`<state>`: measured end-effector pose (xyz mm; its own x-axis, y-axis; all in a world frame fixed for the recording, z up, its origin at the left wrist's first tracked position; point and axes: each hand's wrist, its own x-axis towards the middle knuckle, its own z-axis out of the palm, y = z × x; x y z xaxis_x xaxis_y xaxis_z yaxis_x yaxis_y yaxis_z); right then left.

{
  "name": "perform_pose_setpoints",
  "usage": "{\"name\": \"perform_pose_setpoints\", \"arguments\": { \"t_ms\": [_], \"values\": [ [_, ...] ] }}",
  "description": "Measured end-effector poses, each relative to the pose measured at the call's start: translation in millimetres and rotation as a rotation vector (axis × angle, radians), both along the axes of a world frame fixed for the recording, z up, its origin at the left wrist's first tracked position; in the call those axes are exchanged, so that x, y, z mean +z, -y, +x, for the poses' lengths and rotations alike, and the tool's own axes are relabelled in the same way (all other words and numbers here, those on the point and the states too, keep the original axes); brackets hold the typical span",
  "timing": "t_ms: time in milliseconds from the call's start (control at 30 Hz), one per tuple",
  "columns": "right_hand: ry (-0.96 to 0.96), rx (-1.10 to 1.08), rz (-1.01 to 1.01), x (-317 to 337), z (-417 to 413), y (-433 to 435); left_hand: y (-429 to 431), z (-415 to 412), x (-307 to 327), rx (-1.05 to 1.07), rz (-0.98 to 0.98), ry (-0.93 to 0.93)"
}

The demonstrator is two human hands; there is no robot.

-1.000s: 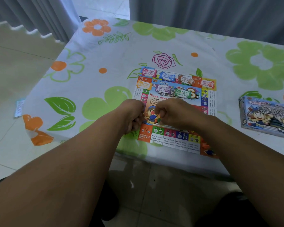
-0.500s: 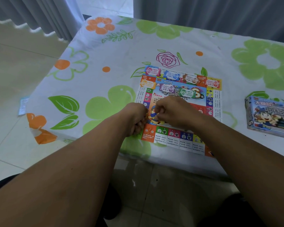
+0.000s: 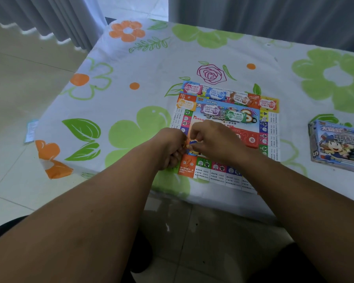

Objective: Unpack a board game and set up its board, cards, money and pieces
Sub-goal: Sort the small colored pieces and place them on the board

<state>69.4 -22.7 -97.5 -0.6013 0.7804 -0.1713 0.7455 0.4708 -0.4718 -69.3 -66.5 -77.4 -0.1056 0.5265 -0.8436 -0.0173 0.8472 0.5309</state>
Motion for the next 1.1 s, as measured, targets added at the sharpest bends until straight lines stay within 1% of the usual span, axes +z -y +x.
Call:
{"name": "perform_pose_setpoints", "arguments": {
  "t_ms": [100, 267, 467, 633, 767, 967, 1100],
  "values": [
    [0.008, 0.028, -0.015, 1.0, -0.5, 0.0, -0.2, 0.3, -0.1, 0.002, 0.002, -0.001],
    [0.003, -0.020, -0.043, 5.8, -0.6, -0.1, -0.4, 0.8, 0.3, 0.008, 0.000, -0.004],
    [0.066, -0.055, -0.038, 9.5, -0.9, -1.7, 0.2, -0.2, 0.8, 0.008, -0.006, 0.007],
    [0.077, -0.087, -0.165, 11.0, -1.8, -5.4, -0.5, -0.3, -0.5, 0.002, -0.002, 0.002],
    [0.105, -0.107, -0.187, 9.4, -4.1, -6.2, -0.8, -0.3, -1.6, 0.002, 0.003, -0.002],
    [0.069, -0.110, -0.096, 4.9, -3.2, -4.9, -1.1, 0.1, -1.6, 0.008, 0.002, -0.002],
    [-0.013, -0.155, -0.169, 9.8, 3.1, -10.3, -1.7, 0.0, -1.0, 0.017, 0.010, 0.019]
  ]
}}
